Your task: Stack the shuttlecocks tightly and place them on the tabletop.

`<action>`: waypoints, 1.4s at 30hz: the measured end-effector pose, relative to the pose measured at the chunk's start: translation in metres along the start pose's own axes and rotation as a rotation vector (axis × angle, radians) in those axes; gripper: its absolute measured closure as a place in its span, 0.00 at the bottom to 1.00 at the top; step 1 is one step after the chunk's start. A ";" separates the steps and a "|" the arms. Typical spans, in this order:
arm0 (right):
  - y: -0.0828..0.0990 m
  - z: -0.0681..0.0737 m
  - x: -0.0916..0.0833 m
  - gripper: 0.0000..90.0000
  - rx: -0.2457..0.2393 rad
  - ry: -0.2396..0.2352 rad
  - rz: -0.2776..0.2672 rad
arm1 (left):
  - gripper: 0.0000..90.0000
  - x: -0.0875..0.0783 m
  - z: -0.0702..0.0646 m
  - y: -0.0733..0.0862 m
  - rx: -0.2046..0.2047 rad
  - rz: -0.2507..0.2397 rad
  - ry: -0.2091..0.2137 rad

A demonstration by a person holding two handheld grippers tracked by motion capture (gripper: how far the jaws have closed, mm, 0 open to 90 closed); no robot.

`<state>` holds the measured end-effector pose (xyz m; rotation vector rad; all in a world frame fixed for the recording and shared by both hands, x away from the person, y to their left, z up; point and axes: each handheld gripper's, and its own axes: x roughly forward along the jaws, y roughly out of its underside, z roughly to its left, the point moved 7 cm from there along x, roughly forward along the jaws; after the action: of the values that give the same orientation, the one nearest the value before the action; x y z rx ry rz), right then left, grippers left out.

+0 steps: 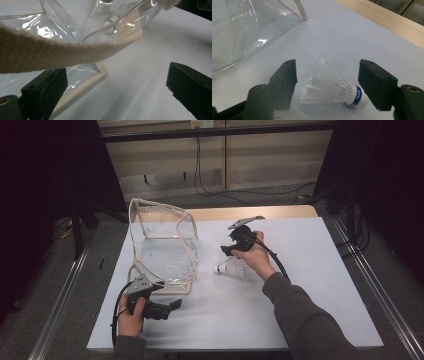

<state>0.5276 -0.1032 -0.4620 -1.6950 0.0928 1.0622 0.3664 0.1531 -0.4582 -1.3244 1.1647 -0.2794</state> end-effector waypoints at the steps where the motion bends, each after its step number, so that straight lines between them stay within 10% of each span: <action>1: 0.000 0.000 0.001 0.37 -0.001 0.003 0.002 | 0.04 0.000 0.000 0.000 0.000 0.001 0.000; 30: 0.010 -0.034 -0.011 0.94 -0.024 0.080 0.033 | 0.04 0.000 0.000 0.000 0.001 0.001 -0.002; 42: 0.021 -0.051 -0.035 0.97 0.033 0.052 -0.006 | 0.04 0.000 -0.001 0.000 0.001 0.000 -0.001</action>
<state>0.5260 -0.1677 -0.4527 -1.6929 0.1380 1.0072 0.3662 0.1524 -0.4581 -1.3240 1.1637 -0.2798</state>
